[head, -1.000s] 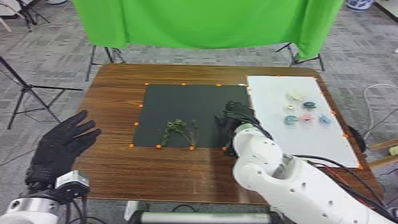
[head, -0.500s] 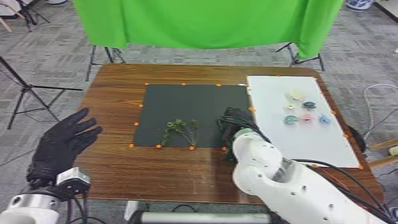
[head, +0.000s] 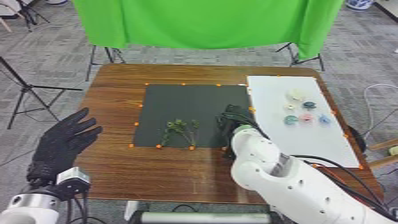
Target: Arrange flowers
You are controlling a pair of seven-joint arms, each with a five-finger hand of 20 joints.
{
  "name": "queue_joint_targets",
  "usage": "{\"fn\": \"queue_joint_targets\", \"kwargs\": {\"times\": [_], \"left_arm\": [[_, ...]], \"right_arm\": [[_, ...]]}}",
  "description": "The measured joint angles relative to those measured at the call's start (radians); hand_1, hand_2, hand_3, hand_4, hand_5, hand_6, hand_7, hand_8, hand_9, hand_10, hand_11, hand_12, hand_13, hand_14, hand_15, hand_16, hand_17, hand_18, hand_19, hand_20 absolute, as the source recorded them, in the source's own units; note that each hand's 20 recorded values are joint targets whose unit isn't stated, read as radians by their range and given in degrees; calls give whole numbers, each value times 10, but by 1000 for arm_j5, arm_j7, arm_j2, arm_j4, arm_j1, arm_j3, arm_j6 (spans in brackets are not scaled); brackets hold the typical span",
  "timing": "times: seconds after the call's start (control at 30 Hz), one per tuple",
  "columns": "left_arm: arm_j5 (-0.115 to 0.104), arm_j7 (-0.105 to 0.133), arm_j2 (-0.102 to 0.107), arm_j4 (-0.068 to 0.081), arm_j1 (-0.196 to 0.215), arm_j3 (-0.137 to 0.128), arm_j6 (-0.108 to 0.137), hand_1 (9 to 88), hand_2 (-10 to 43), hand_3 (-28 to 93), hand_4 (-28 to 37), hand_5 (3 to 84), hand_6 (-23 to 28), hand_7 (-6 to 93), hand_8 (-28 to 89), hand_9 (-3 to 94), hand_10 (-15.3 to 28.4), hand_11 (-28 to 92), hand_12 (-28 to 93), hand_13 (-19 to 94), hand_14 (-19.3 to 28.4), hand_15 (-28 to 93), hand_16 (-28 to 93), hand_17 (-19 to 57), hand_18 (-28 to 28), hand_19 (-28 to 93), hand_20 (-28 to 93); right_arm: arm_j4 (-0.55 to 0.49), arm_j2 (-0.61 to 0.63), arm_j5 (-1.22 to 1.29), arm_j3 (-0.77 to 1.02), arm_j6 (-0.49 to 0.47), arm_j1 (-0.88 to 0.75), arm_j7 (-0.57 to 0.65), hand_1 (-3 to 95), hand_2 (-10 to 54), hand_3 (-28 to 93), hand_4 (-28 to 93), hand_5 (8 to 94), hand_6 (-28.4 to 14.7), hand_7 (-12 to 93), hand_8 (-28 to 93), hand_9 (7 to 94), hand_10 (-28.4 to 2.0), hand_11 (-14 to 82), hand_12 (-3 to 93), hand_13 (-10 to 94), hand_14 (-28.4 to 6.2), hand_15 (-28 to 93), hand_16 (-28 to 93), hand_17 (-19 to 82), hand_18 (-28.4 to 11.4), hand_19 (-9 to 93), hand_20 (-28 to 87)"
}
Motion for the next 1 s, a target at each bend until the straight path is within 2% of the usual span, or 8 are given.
{"fn": "queue_joint_targets", "kwargs": {"times": [0.13,0.27,0.53,0.8,1.0], "left_arm": [[0,-1,-3,0,2,-2,0,235,52,825,-211,368,100,141,-99,329,192,236,87,247,264,456,-89,-92,245,599,-80],[0,-3,-6,0,2,-2,0,236,52,825,-209,368,101,141,-100,329,193,236,87,247,264,455,-89,-92,245,600,-80],[1,-6,-8,-1,9,-3,1,236,53,824,-208,369,101,141,-99,329,193,237,86,247,263,456,-89,-92,245,600,-80],[1,-1,-10,-2,23,-3,2,236,54,822,-209,369,102,141,-100,328,192,237,86,246,263,457,-90,-92,244,599,-81],[-1,20,-9,-2,36,0,8,235,53,823,-208,369,101,140,-99,328,193,237,86,246,264,457,-90,-92,244,599,-80]], "right_arm": [[-6,-6,1,25,-6,-22,0,383,-95,850,-275,861,-32,277,128,896,-125,479,226,844,-64,792,153,405,-236,932,211],[-11,-7,4,28,-6,-31,-4,328,-88,852,-267,845,-28,293,37,878,-132,491,222,835,-71,796,150,398,-238,932,198],[-19,19,-70,-47,11,1,4,302,-74,843,-243,813,-36,313,-116,832,-143,507,214,814,-77,796,143,379,-239,932,157],[-32,54,-70,-3,19,12,9,280,-64,839,-239,800,-45,311,-120,813,-153,512,211,810,-80,798,141,378,-244,932,157],[-68,80,-53,76,34,-15,8,269,-51,837,-234,766,-56,282,-126,786,-168,480,196,795,-82,800,140,368,-245,932,160]]}}
